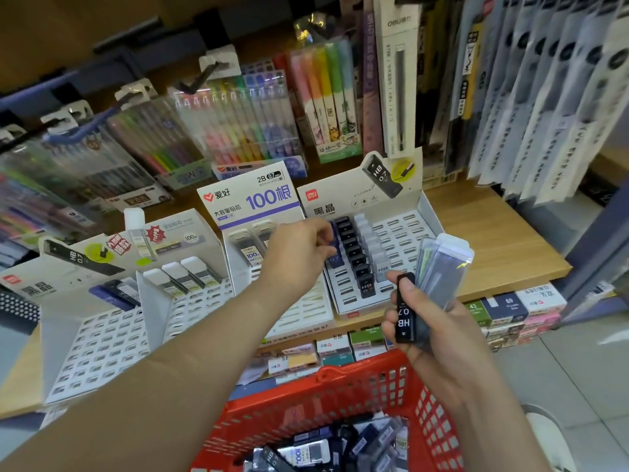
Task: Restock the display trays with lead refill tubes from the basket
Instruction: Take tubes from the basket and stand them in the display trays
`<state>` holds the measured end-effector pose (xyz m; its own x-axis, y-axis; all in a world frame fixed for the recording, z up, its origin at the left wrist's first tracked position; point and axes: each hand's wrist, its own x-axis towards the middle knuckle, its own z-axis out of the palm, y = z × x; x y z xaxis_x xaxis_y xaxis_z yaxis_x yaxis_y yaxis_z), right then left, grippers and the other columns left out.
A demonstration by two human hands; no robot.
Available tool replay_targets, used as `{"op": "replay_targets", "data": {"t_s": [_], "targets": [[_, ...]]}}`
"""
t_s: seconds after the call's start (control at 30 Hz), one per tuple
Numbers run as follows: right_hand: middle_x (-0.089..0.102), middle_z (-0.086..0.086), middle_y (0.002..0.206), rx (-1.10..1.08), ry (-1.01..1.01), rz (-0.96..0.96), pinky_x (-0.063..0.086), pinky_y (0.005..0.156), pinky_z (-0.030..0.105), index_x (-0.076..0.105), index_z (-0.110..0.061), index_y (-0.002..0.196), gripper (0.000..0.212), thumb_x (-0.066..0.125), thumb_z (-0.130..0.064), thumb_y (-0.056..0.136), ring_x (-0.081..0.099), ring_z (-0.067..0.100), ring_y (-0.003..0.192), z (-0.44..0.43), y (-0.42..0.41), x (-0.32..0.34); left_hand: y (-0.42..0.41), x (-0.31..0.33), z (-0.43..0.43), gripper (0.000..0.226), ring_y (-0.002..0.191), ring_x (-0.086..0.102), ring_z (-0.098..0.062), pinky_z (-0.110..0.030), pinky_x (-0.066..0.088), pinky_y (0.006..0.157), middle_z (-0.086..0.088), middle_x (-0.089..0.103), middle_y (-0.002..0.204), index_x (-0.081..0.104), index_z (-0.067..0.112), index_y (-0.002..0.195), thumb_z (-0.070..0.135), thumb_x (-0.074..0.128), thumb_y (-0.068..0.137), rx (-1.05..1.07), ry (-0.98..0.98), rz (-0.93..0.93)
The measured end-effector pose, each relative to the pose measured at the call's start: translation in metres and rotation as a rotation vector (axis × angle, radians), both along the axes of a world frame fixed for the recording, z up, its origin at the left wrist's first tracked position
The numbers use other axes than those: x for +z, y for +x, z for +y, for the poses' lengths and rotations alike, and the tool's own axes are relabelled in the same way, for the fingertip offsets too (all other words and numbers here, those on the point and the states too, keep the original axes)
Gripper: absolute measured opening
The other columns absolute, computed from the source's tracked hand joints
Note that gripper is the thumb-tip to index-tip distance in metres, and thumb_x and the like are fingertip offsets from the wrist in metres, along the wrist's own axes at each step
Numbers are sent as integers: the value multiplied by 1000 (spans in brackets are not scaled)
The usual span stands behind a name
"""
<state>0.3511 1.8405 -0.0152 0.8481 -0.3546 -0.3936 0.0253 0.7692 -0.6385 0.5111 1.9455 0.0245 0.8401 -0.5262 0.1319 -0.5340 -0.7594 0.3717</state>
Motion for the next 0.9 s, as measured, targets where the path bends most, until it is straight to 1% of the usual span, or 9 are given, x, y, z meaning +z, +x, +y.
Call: {"op": "replay_targets", "data": {"t_s": [0.1,0.23,0.3,0.4,0.47,0.57,0.63,0.77,0.9], "targets": [[63,7,74,-5,13,-15,56,53,26,70,-4,99,21,69,-15,80,64,18,63,3,1,2,-1,-11,2,7,86,61,-18,-32,49,81,2,71,87,72,18,91,18,67,87,-27,10,-85],[66,9,72,1,-8,-24,56,53,26,65,-4,94,18,68,-14,79,65,18,63,6,3,4,-6,-13,5,15,98,51,-18,-24,34,89,3,67,102,74,19,98,18,62,90,-49,53,-185],[66,7,69,4,-17,-18,56,52,26,63,-5,93,18,69,-14,79,65,17,61,8,5,5,-27,-4,9,15,90,52,-8,-17,34,83,8,64,100,74,23,99,18,62,90,6,-137,-30],[65,7,67,32,-45,-42,54,51,26,62,-4,98,27,72,-14,76,65,18,59,11,6,7,-66,10,18,18,75,58,-3,-21,46,67,9,70,97,71,31,103,22,63,90,12,-528,597],[67,9,69,49,-84,-51,53,50,26,64,-4,99,30,73,-16,72,66,19,60,13,6,9,-85,14,25,29,78,62,-9,-27,49,70,4,72,91,68,32,112,29,68,83,-16,-634,857],[70,12,75,27,-125,-59,55,53,30,62,-6,93,24,73,-17,74,70,25,65,18,9,11,-96,9,33,65,87,63,-9,-29,53,78,-2,67,106,55,35,129,30,81,69,-16,-618,830],[69,10,73,-14,-139,-46,55,52,31,64,-9,95,15,71,-13,82,68,25,61,22,11,10,-105,4,34,79,81,58,-8,-28,55,77,1,60,103,49,39,132,21,87,65,32,-601,731],[66,5,75,-52,-149,-53,52,53,32,69,-16,102,17,69,-12,85,62,21,65,28,16,9,-115,-4,35,47,75,66,-18,-37,58,74,3,63,85,55,41,107,14,79,77,130,-622,639],[65,8,79,-90,-185,-67,50,58,31,66,-16,91,14,71,-15,78,61,20,68,26,17,7,-117,4,36,19,69,71,-23,-27,56,63,-11,71,85,60,16,102,7,67,87,235,-736,725]]}}
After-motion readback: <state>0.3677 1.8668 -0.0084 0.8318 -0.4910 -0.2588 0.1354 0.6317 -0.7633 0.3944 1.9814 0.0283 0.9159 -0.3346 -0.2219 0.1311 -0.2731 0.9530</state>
